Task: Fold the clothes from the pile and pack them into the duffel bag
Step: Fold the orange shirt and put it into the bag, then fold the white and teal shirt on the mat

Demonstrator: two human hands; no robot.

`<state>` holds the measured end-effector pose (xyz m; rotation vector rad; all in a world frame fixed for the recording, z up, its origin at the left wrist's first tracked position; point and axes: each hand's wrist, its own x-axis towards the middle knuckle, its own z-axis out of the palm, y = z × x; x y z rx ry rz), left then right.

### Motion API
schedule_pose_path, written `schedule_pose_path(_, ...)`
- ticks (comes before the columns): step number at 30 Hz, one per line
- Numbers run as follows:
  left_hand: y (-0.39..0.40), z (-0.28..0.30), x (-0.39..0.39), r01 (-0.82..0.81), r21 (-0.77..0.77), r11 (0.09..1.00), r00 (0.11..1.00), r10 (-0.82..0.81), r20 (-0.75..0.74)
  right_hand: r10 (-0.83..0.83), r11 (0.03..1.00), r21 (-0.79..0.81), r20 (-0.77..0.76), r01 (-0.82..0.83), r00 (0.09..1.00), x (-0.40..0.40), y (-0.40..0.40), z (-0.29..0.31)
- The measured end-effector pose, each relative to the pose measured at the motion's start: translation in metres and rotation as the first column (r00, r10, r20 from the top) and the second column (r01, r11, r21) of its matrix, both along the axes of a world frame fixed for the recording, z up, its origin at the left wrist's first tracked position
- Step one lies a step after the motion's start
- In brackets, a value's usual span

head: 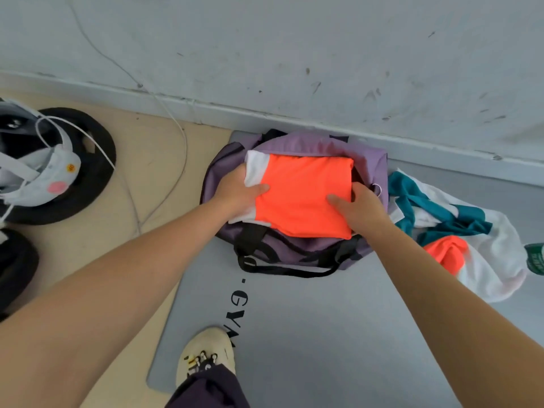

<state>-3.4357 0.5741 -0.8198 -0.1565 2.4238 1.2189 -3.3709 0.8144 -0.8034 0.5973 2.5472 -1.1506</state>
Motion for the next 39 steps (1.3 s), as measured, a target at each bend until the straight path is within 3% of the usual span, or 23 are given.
schedule_pose_path(1, -0.003, 0.002, 0.002, 0.078, -0.179, 0.981, 0.996, -0.083, -0.019, 0.065, 0.991, 0.115, 0.039, -0.069, 0.997, 0.003, 0.002, 0.000)
schedule_pose_path(3, -0.011, 0.007, 0.008, 0.213, -0.498, 0.840, 0.968, -0.252, -0.011, 0.152, 0.952, 0.238, 0.179, -0.192, 0.972, 0.011, 0.005, 0.003)
schedule_pose_path(5, -0.019, 0.011, 0.018, 0.279, -0.622, 0.731, 0.919, -0.392, -0.050, 0.213, 0.889, 0.331, 0.311, -0.316, 0.926, 0.021, 0.006, 0.008)
schedule_pose_path(7, -0.028, 0.016, 0.031, 0.269, -0.655, 0.706, 0.876, -0.462, -0.139, 0.279, 0.764, 0.472, 0.374, -0.440, 0.885, 0.031, 0.005, 0.013)
schedule_pose_path(9, -0.036, 0.021, 0.041, 0.253, -0.673, 0.695, 0.840, -0.503, -0.203, 0.324, 0.676, 0.562, 0.354, -0.477, 0.877, 0.039, 0.005, 0.021)
schedule_pose_path(10, -0.040, 0.024, 0.044, 0.257, -0.666, 0.700, 0.829, -0.514, -0.220, 0.332, 0.680, 0.576, 0.312, -0.455, 0.890, 0.041, 0.006, 0.026)
schedule_pose_path(13, -0.050, 0.035, 0.046, 0.305, -0.582, 0.754, 0.813, -0.524, -0.254, 0.323, 0.823, 0.468, 0.081, -0.322, 0.943, 0.046, 0.012, 0.040)
schedule_pose_path(17, -0.054, 0.042, 0.043, 0.359, -0.504, 0.785, 0.798, -0.538, -0.271, 0.308, 0.947, 0.138, -0.137, -0.290, 0.942, 0.050, 0.020, 0.057)
schedule_pose_path(19, -0.050, 0.042, 0.043, 0.385, -0.502, 0.775, 0.786, -0.560, -0.262, 0.350, 0.936, 0.105, -0.153, -0.337, 0.924, 0.051, 0.021, 0.062)
schedule_pose_path(23, -0.046, 0.035, 0.041, 0.419, -0.536, 0.733, 0.786, -0.588, -0.189, 0.554, 0.773, 0.405, -0.056, -0.488, 0.831, 0.049, 0.010, 0.057)
schedule_pose_path(32, -0.051, 0.038, 0.038, 0.439, -0.485, 0.757, 0.784, -0.586, -0.205, 0.708, 0.623, 0.349, 0.130, -0.700, 0.694, 0.027, -0.033, 0.044)
schedule_pose_path(34, -0.052, 0.041, 0.041, 0.438, -0.480, 0.760, 0.765, -0.595, -0.244, 0.695, 0.639, 0.331, 0.138, -0.694, 0.706, 0.025, -0.037, 0.042)
schedule_pose_path(36, -0.055, 0.046, 0.045, 0.411, -0.482, 0.774, 0.754, -0.586, -0.298, 0.670, 0.704, 0.285, 0.036, -0.651, 0.741, 0.026, -0.033, 0.044)
schedule_pose_path(39, -0.062, 0.054, 0.049, 0.322, -0.515, 0.795, 0.710, -0.562, -0.424, 0.545, 0.833, 0.000, -0.173, -0.554, 0.820, 0.031, -0.022, 0.053)
